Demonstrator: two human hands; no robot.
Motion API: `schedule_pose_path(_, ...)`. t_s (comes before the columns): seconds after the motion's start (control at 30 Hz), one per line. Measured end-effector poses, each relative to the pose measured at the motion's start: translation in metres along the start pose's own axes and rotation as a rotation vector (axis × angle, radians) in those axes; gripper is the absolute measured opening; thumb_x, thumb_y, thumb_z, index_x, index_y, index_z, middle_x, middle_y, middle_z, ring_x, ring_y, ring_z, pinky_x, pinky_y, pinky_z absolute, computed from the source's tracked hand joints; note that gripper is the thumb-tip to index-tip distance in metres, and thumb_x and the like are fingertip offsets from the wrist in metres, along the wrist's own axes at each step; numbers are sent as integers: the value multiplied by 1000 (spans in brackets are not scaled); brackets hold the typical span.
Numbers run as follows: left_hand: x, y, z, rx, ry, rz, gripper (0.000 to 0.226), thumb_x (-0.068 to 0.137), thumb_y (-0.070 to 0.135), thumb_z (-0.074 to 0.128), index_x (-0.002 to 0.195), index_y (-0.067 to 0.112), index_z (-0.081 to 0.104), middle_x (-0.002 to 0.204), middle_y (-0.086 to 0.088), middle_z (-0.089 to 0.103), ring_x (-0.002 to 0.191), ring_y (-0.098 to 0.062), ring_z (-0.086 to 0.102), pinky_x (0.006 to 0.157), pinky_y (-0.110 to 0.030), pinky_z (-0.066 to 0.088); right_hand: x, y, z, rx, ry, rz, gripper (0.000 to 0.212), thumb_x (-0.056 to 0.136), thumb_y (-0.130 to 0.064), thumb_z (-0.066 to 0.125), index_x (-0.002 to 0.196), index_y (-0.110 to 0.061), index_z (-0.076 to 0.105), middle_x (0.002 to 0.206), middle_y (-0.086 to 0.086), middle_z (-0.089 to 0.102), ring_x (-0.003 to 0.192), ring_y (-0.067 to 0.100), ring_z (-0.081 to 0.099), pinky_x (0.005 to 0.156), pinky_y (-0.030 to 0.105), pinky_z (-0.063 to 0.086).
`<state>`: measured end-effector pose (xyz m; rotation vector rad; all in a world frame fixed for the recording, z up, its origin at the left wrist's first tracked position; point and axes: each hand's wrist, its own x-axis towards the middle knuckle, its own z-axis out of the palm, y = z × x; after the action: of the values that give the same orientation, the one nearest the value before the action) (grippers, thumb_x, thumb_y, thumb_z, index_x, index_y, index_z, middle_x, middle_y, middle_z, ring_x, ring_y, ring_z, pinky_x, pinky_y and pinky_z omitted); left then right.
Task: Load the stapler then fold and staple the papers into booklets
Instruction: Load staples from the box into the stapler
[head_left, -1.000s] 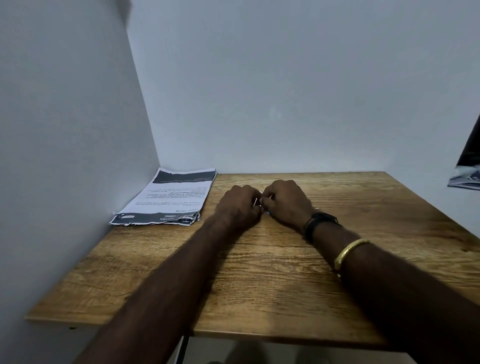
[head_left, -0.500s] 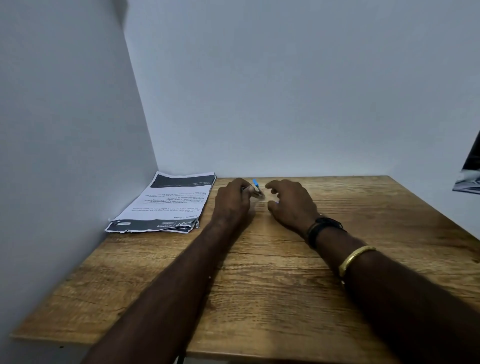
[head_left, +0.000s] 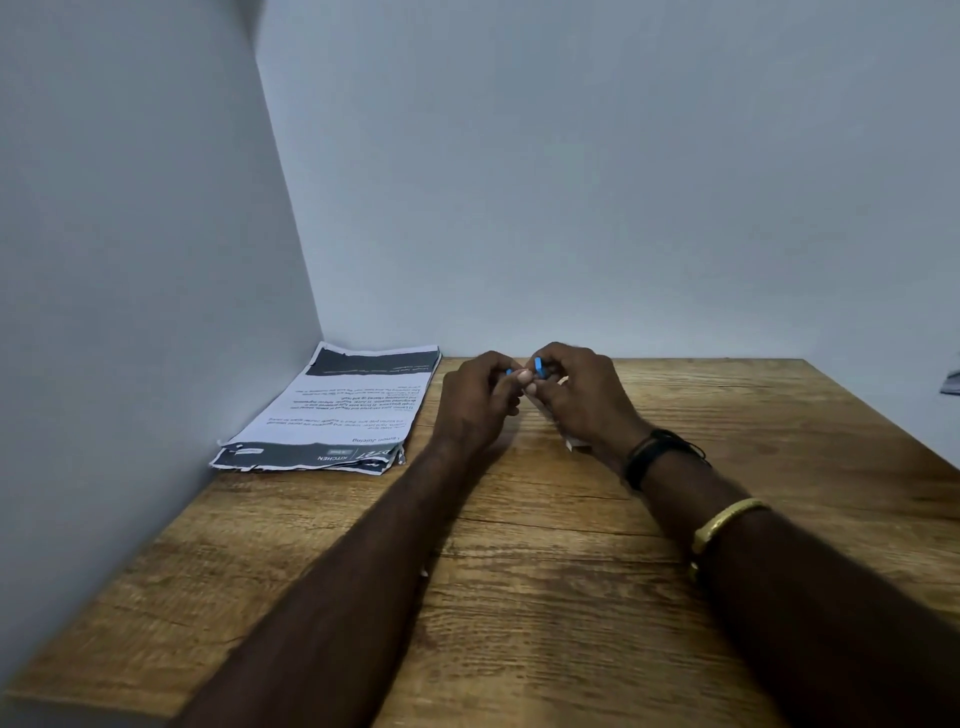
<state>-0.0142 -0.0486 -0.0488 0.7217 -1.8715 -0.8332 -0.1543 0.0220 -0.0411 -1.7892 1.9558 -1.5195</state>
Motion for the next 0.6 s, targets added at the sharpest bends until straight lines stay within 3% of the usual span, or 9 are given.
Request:
schedule_pose_path(0.23,1,3,3,3,28,-15,25,95,32,68,96,7,73,73,-11,76,67,-24,76,75,-49,62,2,-3,0,59,17,39,11,85,-6,75,92,-16,74,84,-9,72,84,7,68,69,23,50)
schedule_pose_path(0.37,3,6,5,-7,43,-34,20,94,32,70,92,13,73,75,-8,77,67,-21,77,76,-47,63,2,-2,0,48,45,33,10,84,-7,75,91,-14,73,87,0,75,89,16,70,80,37,59)
schedule_pose_path(0.6,6,-4,-6,-185,69,-190,10,99,16,65,95,6,67,80,-14,71,72,-25,74,75,-39,65,6,2,-11,148,160,94,8,88,-4,73,91,-11,71,83,-5,70,79,12,67,78,37,60)
